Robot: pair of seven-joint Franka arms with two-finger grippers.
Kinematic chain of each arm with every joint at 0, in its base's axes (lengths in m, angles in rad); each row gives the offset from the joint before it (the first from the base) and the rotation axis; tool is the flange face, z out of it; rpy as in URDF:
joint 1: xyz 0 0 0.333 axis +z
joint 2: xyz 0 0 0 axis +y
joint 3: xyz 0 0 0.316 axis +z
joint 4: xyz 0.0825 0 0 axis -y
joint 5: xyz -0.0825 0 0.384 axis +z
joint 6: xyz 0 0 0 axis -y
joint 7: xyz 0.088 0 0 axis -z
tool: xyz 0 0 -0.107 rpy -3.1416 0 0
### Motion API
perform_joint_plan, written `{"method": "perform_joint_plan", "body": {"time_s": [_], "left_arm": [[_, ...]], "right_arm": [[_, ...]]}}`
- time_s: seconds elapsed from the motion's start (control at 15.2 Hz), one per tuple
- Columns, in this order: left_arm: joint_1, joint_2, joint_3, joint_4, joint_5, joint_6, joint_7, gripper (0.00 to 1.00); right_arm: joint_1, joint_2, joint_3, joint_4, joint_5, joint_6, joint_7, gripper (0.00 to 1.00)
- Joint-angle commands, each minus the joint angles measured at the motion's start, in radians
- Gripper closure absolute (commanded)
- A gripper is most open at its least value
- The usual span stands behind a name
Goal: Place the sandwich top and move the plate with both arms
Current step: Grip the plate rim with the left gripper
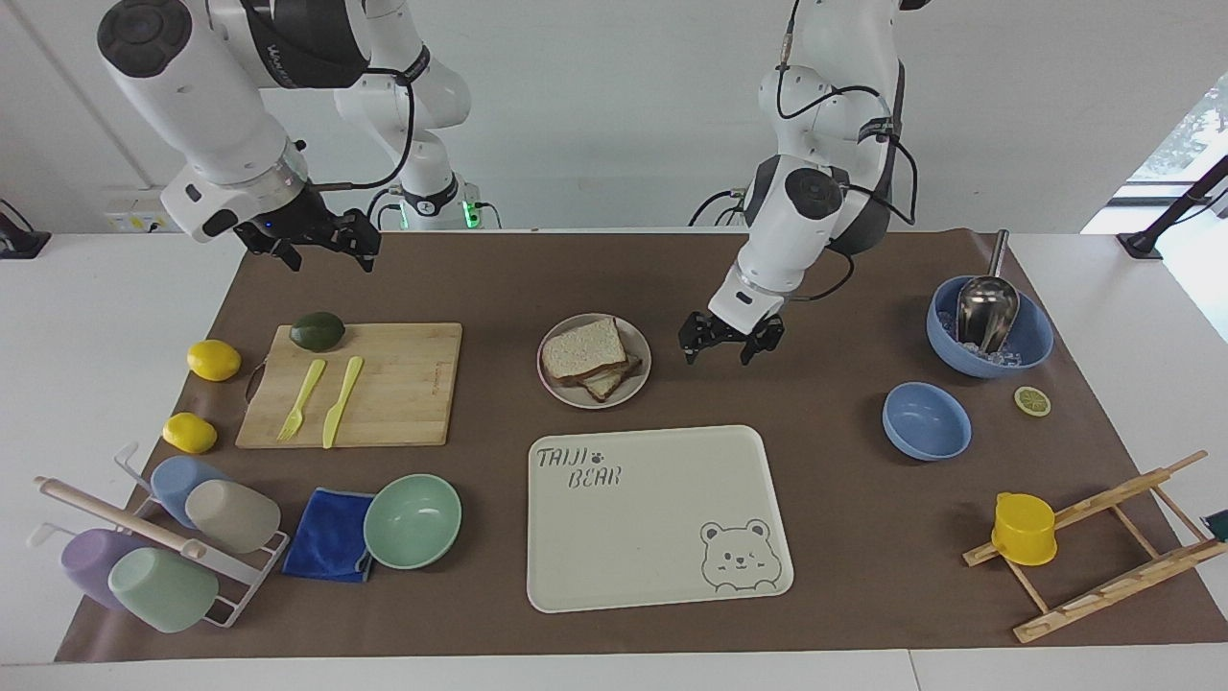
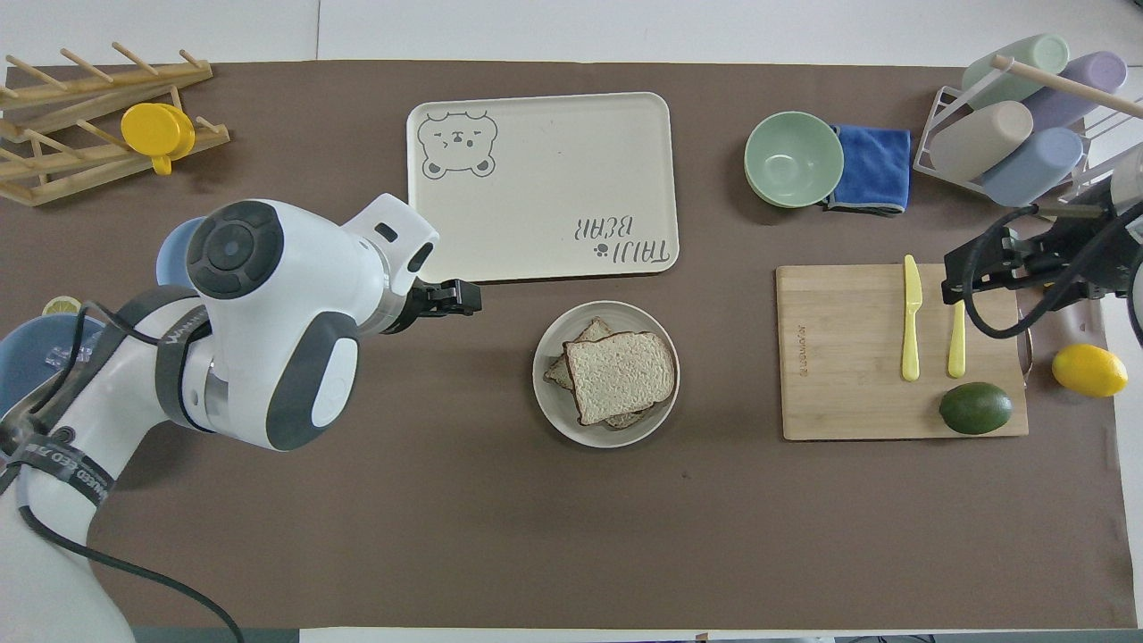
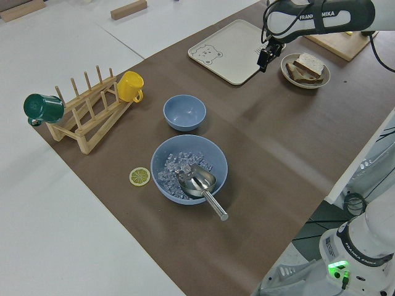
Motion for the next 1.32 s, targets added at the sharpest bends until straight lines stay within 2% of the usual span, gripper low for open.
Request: {"method": "perform_joint_plan", "body": {"time_s": [0.0, 0.07, 0.2, 0.46, 0.59, 0.72, 0.92, 1.25], "left_arm": [[-0.036, 0.009, 0.017, -0.041, -0.036, 0.066, -0.002, 0.0], [-0.056, 0.023, 0.017, -0.041, -0.052, 0.077, -0.002, 0.0], [-0.086, 0.055, 0.017, -0.041, -0.072, 0.113, -0.002, 0.0], [-0.12, 0.061, 0.016, -0.041, -0.089, 0.101, -0.003, 0.0], [-0.145, 0.058, 0.017, -0.042, -0.089, 0.098, -0.003, 0.01], [-0.145, 0.058, 0.016, -0.05, -0.096, 0.104, -0.002, 0.02], [-0.146, 0.075, 0.017, -0.053, -0.147, 0.11, 0.003, 0.07], [-0.142, 0.078, 0.017, -0.055, -0.15, 0.107, 0.009, 0.09]], "right_arm": [[0.006, -0.005, -0.039, -0.006, -0.016, -0.014, -0.037, 0.0], [0.009, -0.005, -0.073, 0.019, -0.001, -0.04, -0.065, 0.0], [0.027, -0.011, -0.093, 0.004, -0.001, -0.039, -0.099, 0.0], [0.023, -0.017, -0.096, -0.012, -0.01, -0.036, -0.113, 0.0], [0.027, -0.046, -0.125, -0.036, -0.01, -0.057, -0.162, 0.0], [0.029, -0.076, -0.129, -0.093, -0.01, -0.044, -0.162, 0.0], [0.04, -0.063, -0.129, -0.085, -0.019, 0.062, -0.168, 0.0], [0.046, -0.047, -0.17, -0.062, -0.012, 0.052, -0.17, 0.0]]}}
